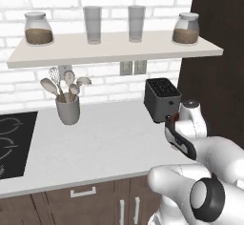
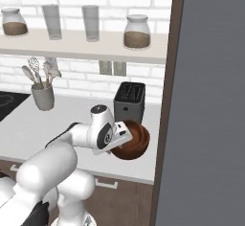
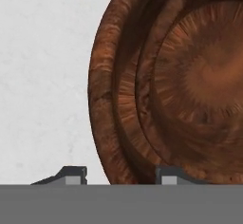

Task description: Pick up the bowls on the counter and stack them on top of one another in the open cabinet. Place the smaller bowl on top of the larger bowl.

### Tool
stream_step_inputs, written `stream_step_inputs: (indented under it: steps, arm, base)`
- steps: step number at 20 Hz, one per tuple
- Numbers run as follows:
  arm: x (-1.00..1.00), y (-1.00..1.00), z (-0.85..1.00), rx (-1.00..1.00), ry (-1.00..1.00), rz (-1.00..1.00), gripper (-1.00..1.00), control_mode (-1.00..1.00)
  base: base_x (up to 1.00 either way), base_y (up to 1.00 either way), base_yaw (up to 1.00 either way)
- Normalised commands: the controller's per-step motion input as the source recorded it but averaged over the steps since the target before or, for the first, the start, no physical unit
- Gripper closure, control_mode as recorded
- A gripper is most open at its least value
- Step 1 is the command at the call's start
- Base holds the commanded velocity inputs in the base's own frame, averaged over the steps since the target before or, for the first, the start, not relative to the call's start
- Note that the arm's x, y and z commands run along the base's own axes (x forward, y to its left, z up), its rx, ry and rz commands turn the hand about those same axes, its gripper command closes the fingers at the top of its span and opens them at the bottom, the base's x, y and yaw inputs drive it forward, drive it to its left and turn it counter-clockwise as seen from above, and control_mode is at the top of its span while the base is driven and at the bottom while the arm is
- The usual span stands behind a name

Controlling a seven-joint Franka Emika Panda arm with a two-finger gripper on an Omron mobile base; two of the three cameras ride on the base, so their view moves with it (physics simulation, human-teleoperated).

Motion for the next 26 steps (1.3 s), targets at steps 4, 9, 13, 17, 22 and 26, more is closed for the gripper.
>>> stream_step_inputs:
  steps: [4,9,13,17,22,26]
  arm:
    - [-0.18,0.0,0.35,0.0,0.0,0.01,1.0,-1.0]
    - [-0.32,0.01,0.95,-0.03,0.0,0.14,1.0,-1.0]
    - [-0.53,0.24,1.0,-0.18,0.01,0.3,1.0,-1.0]
    - [-0.57,0.2,0.96,-0.13,-0.02,0.19,1.0,-1.0]
    - [-0.67,0.38,0.96,-0.04,-0.06,0.03,1.0,-1.0]
    - [-0.53,0.5,1.0,0.0,-0.15,0.01,1.0,-1.0]
  base:
    - [0.0,0.0,0.0]
    - [0.0,0.0,0.0]
    - [0.0,0.0,0.0]
    - [0.0,0.0,0.0]
    - [0.0,0.0,0.0]
    - [0.0,0.0,0.0]
